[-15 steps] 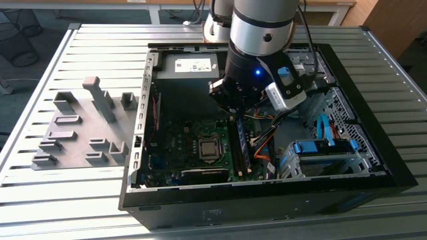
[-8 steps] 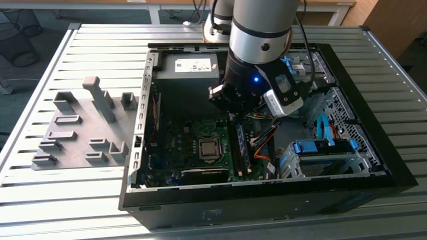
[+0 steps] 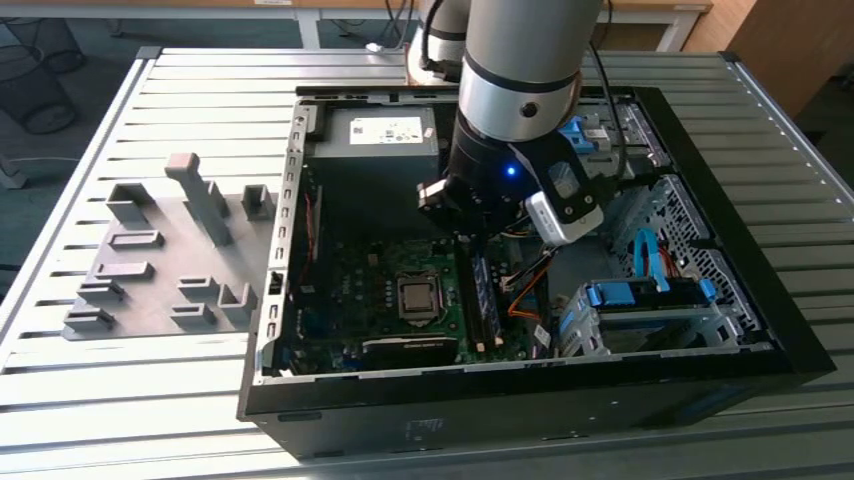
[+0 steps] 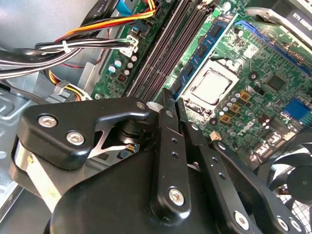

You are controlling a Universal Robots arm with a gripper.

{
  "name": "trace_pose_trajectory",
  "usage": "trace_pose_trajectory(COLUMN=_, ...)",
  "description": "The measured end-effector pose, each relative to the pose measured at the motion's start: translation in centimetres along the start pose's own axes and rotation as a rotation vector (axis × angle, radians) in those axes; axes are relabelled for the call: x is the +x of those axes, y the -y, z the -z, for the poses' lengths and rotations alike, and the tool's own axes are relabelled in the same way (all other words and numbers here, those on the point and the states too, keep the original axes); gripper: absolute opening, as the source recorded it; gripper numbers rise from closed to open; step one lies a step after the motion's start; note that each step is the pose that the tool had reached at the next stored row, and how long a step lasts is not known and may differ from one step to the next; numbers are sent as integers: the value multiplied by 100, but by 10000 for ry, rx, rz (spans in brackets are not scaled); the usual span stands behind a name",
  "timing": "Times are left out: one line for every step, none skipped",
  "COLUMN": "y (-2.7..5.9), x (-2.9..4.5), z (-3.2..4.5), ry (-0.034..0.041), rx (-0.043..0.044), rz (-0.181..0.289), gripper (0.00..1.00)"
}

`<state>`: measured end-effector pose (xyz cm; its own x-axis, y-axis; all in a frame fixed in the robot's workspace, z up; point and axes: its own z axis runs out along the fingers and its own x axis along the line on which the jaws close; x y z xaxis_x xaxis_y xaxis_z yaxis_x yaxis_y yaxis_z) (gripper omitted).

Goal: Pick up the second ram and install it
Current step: 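Insert the second ram into the second slot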

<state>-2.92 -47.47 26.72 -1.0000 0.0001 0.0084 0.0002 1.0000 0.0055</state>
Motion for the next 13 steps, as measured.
trace_pose_trajectory(y=0, x=0, z=0, ry=0, rx=0, rz=1, gripper=14)
trace_pose_trajectory(y=0, x=0, z=-3, ry=0, rx=-3, rz=1, gripper=14)
trace_pose_trajectory(y=0, x=-1, z=-13, ry=2, rx=-16, rz=-4, gripper=14)
trace_pose_trajectory(y=0, x=-1, z=-25, ry=2, rx=-21, rz=-20, gripper=14)
trace_pose_trajectory(y=0, x=-2, z=-37, ry=1, rx=-19, rz=-52, gripper=14)
trace_pose_trajectory(y=0, x=-5, z=-53, ry=1, rx=-20, rz=-98, gripper=14)
trace_pose_trajectory(y=1, x=-5, z=-72, ry=1, rx=-20, rz=-172, gripper=14)
trace_pose_trajectory(y=1, x=-5, z=-90, ry=2, rx=-21, rz=-248, gripper=14)
trace_pose_trajectory(y=1, x=-5, z=-108, ry=3, rx=-21, rz=-314, gripper=14)
trace_pose_trajectory(y=1, x=-5, z=-126, ry=3, rx=-22, rz=-360, gripper=14)
trace_pose_trajectory(y=2, x=-5, z=-144, ry=3, rx=-22, rz=-393, gripper=14)
trace_pose_trajectory(y=5, x=-4, z=-162, ry=3, rx=-23, rz=-409, gripper=14)
trace_pose_trajectory(y=10, x=-2, z=-179, ry=2, rx=-20, rz=-409, gripper=14)
